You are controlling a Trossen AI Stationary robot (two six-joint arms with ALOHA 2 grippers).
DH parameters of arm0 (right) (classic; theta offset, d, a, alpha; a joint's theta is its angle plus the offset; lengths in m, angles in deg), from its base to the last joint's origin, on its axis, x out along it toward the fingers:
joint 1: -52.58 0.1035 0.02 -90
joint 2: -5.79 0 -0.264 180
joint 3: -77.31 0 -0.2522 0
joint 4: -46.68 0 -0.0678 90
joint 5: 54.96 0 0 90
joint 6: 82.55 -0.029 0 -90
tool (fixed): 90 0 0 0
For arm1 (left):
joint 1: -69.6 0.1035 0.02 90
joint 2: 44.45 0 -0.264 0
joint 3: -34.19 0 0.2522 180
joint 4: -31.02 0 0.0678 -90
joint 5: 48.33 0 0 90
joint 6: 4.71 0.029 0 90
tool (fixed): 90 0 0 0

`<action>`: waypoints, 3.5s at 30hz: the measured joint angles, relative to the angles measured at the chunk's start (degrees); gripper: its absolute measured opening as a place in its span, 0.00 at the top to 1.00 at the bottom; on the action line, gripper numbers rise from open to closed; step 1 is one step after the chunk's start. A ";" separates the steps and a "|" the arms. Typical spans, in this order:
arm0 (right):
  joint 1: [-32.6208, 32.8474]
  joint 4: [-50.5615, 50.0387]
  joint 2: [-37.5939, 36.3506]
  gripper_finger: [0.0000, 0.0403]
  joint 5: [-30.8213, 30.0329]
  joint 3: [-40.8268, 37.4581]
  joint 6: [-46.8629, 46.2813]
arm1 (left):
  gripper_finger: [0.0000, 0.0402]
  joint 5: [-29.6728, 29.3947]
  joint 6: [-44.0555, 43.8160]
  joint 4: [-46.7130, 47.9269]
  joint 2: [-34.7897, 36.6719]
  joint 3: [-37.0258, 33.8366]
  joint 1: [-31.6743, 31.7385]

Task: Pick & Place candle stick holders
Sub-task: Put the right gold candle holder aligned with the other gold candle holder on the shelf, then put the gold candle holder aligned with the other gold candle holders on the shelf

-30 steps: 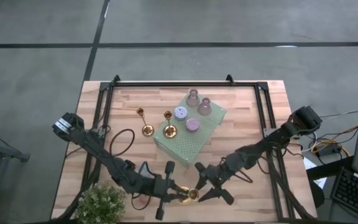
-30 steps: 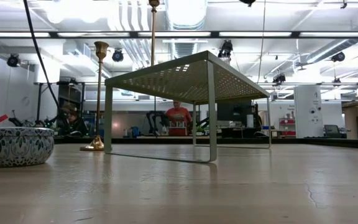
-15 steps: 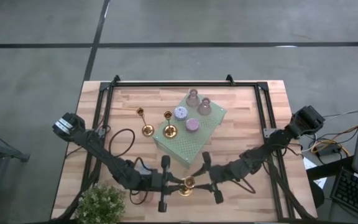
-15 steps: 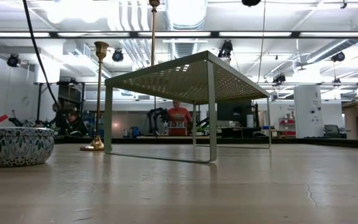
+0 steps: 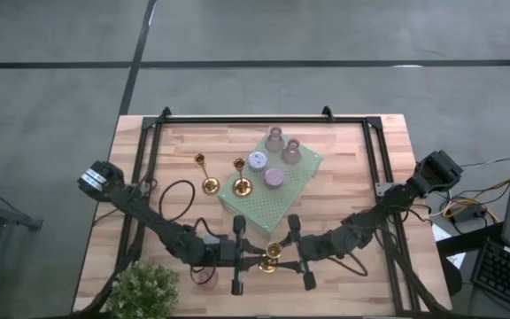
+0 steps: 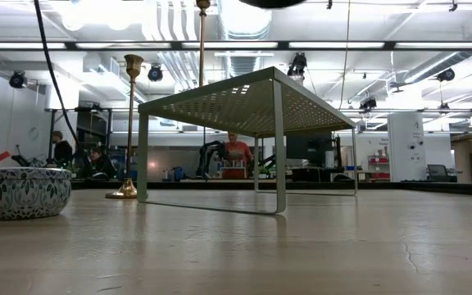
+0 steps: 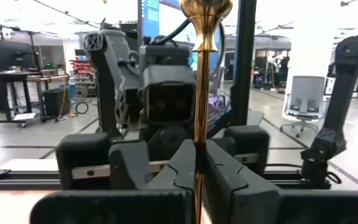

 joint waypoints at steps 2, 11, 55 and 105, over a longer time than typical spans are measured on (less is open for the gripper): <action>-0.01 -0.03 0.02 0.59 0.00 0.41 0.02 | 0.96 -0.01 0.13 -0.30 -0.17 0.00 0.08; -0.76 -0.75 0.04 0.76 0.00 0.48 -0.90 | 0.96 0.27 0.59 -1.15 -0.34 0.00 0.20; -12.96 -2.55 -1.07 0.97 -5.95 -0.39 2.60 | 0.57 -24.94 -8.59 16.73 21.61 -18.44 -11.50; -22.01 0.24 -1.55 0.69 -4.46 -5.18 -1.31 | 0.57 -24.95 -8.03 13.10 23.07 -23.15 -12.23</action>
